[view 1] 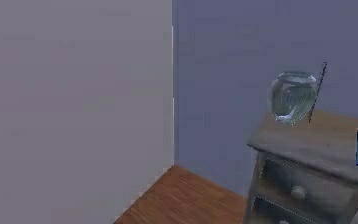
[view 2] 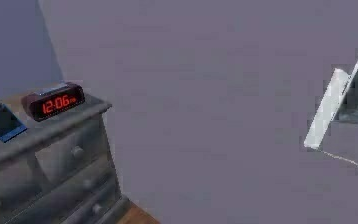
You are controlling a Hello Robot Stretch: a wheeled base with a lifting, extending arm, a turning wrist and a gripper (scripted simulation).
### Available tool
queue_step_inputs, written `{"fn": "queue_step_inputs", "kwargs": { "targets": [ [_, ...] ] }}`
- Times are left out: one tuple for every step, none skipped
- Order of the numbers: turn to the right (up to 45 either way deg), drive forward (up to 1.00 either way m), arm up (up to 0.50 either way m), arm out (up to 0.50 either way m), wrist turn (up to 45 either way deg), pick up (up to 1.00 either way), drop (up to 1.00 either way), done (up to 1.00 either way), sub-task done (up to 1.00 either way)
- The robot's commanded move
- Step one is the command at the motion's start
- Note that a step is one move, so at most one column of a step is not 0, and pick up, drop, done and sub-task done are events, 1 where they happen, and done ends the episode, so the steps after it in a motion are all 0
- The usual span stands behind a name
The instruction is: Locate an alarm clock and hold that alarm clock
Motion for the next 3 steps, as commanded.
{"fn": "queue_step_inputs", "kwargs": {
  "targets": [
    [-27.0,0.0,0.0,0.0,0.0,0.0,0.0,0.0,0.0],
    [45.0,0.0,0.0,0.0,0.0,0.0,0.0,0.0,0.0],
    [15.0,0.0,0.0,0.0,0.0,0.0,0.0,0.0,0.0]
  ]
}}
